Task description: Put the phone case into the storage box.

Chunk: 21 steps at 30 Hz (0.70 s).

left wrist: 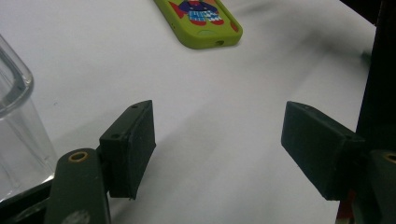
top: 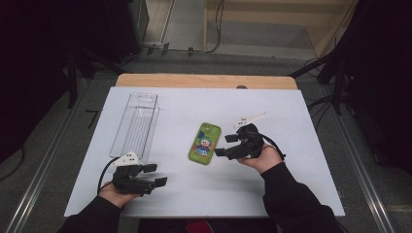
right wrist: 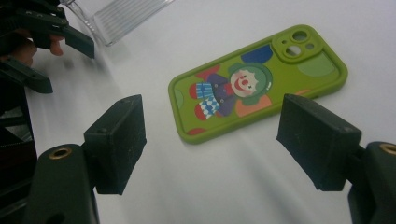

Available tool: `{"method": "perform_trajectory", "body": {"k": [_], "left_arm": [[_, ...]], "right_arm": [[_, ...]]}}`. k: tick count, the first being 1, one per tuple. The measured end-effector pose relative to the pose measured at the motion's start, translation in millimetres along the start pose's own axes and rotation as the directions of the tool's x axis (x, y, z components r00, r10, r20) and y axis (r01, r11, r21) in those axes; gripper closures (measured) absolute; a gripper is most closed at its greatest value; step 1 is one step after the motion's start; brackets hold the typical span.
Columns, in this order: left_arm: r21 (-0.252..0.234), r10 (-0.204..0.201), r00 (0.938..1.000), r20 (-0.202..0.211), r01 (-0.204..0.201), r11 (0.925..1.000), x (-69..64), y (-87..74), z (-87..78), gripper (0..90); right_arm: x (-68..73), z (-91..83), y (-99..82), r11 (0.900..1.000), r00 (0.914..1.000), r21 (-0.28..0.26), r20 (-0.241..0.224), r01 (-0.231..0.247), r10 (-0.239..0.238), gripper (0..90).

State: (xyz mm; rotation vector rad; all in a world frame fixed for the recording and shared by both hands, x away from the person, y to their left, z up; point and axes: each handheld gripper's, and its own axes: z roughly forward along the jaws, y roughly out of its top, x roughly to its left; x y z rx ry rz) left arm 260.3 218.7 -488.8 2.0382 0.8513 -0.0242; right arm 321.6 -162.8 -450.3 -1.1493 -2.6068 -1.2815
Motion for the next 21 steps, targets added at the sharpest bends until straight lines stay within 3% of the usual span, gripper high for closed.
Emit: {"method": "perform_trajectory", "body": {"k": [21], "left_arm": [[0.001, -0.004, 1.0, 0.004, 0.004, 1.0, 0.3, 0.1, -0.6, 26.5]], "right_arm": [[7.8, 31.2, 27.5, 0.9984, 0.9987, 0.036, -0.028, 0.043, -0.042, 22.3]]}}
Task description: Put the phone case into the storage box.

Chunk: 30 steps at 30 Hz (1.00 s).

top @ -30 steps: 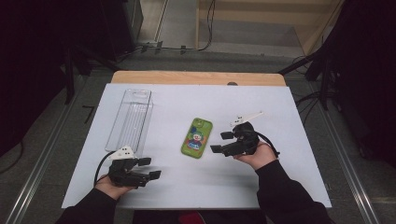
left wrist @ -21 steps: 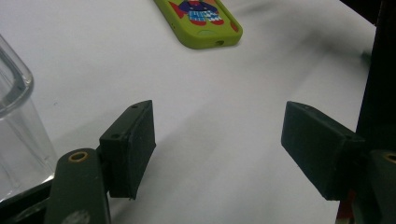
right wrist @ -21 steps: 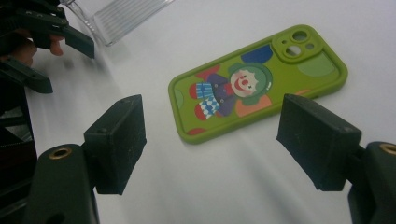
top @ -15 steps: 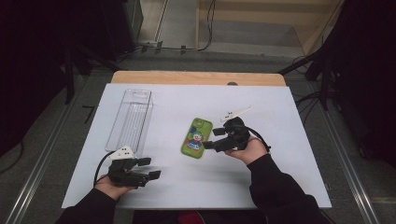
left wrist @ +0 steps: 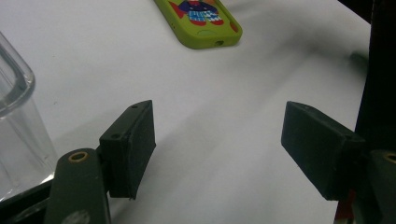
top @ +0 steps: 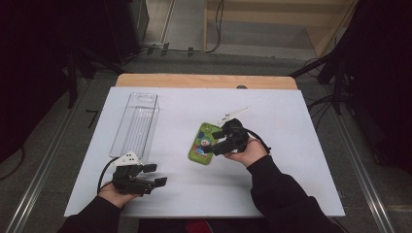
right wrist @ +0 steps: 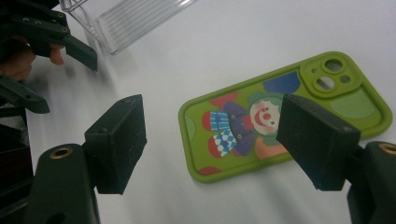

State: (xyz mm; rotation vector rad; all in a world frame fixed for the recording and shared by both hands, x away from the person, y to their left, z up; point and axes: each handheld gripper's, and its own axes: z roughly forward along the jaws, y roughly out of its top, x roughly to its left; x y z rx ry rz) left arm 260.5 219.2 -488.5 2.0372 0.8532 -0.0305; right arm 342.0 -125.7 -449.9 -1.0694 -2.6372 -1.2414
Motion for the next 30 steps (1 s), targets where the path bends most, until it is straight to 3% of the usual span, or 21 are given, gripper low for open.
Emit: {"method": "perform_trajectory", "body": {"k": [23, 27, 30], "left_arm": [[-0.004, 0.005, 1.0, 0.001, -0.005, 1.0, -0.6, 0.4, -0.2, 26.5], [-0.007, 0.004, 1.0, 0.002, -0.004, 1.0, -0.7, 0.2, -0.3, 26.5], [-0.005, 0.003, 1.0, 0.002, -0.003, 1.0, -0.5, 0.3, -0.5, 26.5]], "right_arm": [[5.9, 35.5, 24.4, 0.9992, 0.9995, 0.034, -0.026, 0.02, -0.019, 23.9], [7.3, 41.8, 29.7, 0.9987, 0.9992, 0.04, -0.026, 0.03, -0.029, 30.3], [8.5, 46.8, 32.4, 0.998, 0.9992, 0.05, -0.014, 0.038, -0.038, 50.4]]}}
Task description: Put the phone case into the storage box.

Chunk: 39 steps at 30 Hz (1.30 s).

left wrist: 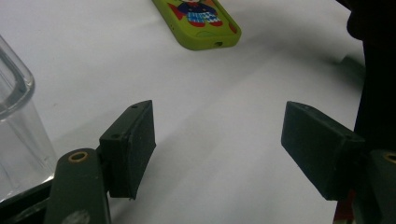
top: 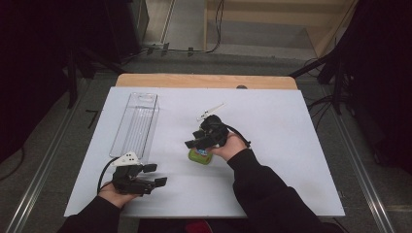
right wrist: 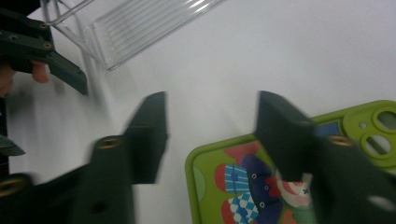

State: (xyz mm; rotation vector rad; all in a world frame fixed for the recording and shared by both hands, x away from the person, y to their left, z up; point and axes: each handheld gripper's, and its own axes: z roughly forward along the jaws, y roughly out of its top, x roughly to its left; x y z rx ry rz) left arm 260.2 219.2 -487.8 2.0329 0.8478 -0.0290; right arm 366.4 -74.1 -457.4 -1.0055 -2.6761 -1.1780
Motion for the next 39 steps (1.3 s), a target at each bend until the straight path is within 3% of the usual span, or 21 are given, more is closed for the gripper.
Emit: {"method": "perform_trajectory", "body": {"k": [2, 4, 11, 22, 27, 39], "left_arm": [[-0.002, -0.003, 1.0, 0.0, 0.003, 1.0, 0.1, 0.2, -0.4, 26.5], [-0.004, -0.004, 1.0, 0.001, 0.004, 1.0, 0.1, 0.2, -0.7, 26.5], [-0.002, 0.003, 1.0, 0.002, -0.003, 1.0, -0.1, 0.1, -0.7, 26.5], [-0.001, 0.002, 1.0, 0.005, -0.002, 1.0, 0.0, 0.1, -0.5, 26.6], [-0.002, 0.0, 1.0, 0.002, 0.0, 1.0, 0.1, 0.0, -0.7, 26.6], [-0.001, -0.001, 1.0, -0.001, 0.001, 1.0, 0.2, 0.1, -0.5, 26.7]], "right_arm": [[-1.5, 3.7, 0.3, 0.9999, 0.9997, 0.012, 0.024, 0.009, -0.01, 73.4], [-2.0, 8.0, -0.6, 0.9999, 0.9995, 0.012, 0.029, 0.01, -0.011, 87.8], [4.0, 25.9, -0.6, 0.9991, 0.9994, 0.038, 0.027, 0.02, -0.021, 87.8], [-1.3, 46.2, -7.4, 0.9945, 0.9994, 0.101, 0.023, -0.03, 0.028, 87.8], [0.7, 45.3, -9.5, 0.9945, 0.9992, 0.103, 0.035, -0.02, 0.017, 87.9], [-1.7, 33.1, -21.9, 0.9918, 0.9989, 0.12, 0.021, -0.045, 0.042, 87.8]]}}
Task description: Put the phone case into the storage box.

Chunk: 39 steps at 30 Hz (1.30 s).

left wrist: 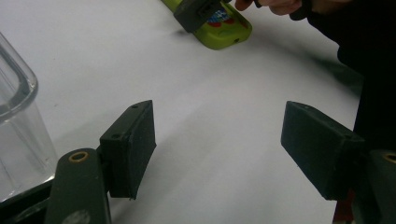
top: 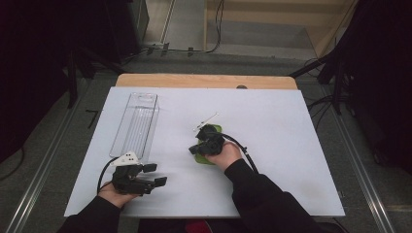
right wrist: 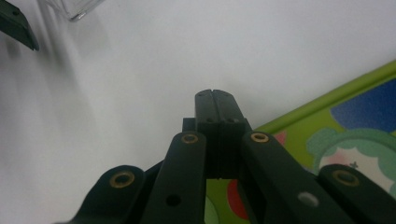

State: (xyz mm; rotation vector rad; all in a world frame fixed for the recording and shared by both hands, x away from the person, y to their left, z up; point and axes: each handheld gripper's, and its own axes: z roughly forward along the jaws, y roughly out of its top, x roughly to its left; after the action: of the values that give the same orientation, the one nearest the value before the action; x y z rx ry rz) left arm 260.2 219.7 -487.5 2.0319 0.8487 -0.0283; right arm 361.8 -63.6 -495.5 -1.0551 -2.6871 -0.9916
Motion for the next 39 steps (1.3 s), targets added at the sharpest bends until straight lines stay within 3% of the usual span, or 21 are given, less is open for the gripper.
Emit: {"method": "perform_trajectory", "body": {"k": [17, 24, 39], "left_arm": [[0.0, -0.001, 1.0, 0.0, 0.001, 1.0, -0.1, 0.0, 0.4, 26.7], [0.001, -0.002, 1.0, 0.006, 0.002, 1.0, -0.4, 0.3, 0.8, 26.7], [0.003, -0.004, 0.9999, 0.011, 0.003, 1.0, -0.3, 0.6, 0.7, 26.7]], "right_arm": [[-9.8, -22.1, -27.2, 0.9997, 0.9995, 0.004, 0.022, -0.024, 0.024, 87.8], [-21.6, -32.5, -37.8, 0.9984, 0.9982, -0.002, 0.02, -0.057, 0.057, 87.9], [-41.7, -51.3, -56.6, 0.9947, 0.9929, -0.011, 0.06, -0.102, 0.102, 87.8]]}}
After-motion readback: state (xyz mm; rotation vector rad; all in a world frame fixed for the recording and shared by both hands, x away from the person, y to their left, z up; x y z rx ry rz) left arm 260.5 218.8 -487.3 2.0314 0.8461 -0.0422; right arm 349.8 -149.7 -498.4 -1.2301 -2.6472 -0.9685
